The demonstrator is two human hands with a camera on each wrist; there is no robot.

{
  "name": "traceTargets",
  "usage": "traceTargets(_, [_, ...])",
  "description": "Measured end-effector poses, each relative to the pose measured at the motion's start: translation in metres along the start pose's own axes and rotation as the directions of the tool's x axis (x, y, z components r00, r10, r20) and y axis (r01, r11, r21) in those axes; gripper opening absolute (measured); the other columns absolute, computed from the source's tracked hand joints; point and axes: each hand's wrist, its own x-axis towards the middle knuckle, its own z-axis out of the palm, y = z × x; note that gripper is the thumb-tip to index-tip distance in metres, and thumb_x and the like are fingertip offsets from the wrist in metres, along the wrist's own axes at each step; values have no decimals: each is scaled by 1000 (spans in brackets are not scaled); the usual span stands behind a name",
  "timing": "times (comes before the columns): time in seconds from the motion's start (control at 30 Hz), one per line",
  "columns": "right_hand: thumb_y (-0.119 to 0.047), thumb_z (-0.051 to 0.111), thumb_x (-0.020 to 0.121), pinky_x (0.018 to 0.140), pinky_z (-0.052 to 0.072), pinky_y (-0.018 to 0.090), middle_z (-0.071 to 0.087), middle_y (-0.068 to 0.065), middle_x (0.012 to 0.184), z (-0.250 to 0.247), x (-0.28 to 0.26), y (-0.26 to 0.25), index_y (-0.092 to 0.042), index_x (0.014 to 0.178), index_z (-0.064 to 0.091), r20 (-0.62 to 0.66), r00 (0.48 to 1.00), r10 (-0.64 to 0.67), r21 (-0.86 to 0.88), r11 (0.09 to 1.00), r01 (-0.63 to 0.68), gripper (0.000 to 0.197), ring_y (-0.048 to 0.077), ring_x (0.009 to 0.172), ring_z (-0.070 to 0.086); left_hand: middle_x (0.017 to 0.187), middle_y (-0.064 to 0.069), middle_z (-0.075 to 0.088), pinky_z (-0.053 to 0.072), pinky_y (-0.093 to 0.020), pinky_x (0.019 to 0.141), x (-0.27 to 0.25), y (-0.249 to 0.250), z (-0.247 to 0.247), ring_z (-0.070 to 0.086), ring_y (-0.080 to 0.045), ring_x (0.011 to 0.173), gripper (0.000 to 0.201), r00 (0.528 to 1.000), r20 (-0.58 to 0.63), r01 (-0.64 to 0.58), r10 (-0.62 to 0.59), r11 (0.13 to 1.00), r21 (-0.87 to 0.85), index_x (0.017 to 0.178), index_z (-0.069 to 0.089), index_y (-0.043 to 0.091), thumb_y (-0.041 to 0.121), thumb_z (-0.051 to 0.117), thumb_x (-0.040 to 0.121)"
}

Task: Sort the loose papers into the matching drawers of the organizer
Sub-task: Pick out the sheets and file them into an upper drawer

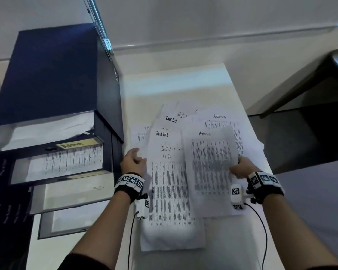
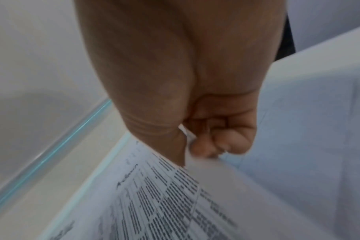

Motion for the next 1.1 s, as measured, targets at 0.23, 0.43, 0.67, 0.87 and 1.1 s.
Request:
traceTargets(0.23, [-4,65,85,54,45,24,63,0,63,31,-20,-13,-16,85,68,211,973,-93,-2,995,95,12,15,55,51,90,-8,67,41,-23,73,-5,15,-3,59,-21,81,17,994,-107,-12,7,999,-52,106,67,7,18,57,97])
traceTargets(0.43, [1,59,88,57,51,23,65,7,79,65,-31,-18,-13,90,63,310,947,-83,-46,994,103,15,15,62,59,115,-7,64,47,-31,82,-3,13,4,62,-29,102,29,997,0,76,-77,982,-172,122,50,19,32,56,96])
traceTargets(0.67, [4,54,90,61,42,32,63,1,66,30,-54,-57,-6,75,65,34,963,-268,403,885,232,22,22,66,50,137,8,46,36,-34,109,-41,27,-7,44,-11,126,76,977,182,-104,111,993,-48,144,39,20,54,70,83])
traceTargets(0.87, [-32,72,87,75,50,37,66,26,87,7,-109,-134,5,94,68,7,834,-552,428,755,496,38,33,80,63,87,15,30,39,-19,52,-92,105,-67,38,-32,53,51,919,178,-288,352,908,-306,84,63,-8,41,60,95])
traceTargets(1.1, [-22,62,96,70,59,24,73,-16,76,39,-198,-214,-35,147,33,-94,612,-785,269,572,775,60,6,65,70,124,3,68,60,-33,80,-118,98,-197,70,-13,104,72,934,29,-310,357,847,-432,146,34,22,17,74,87])
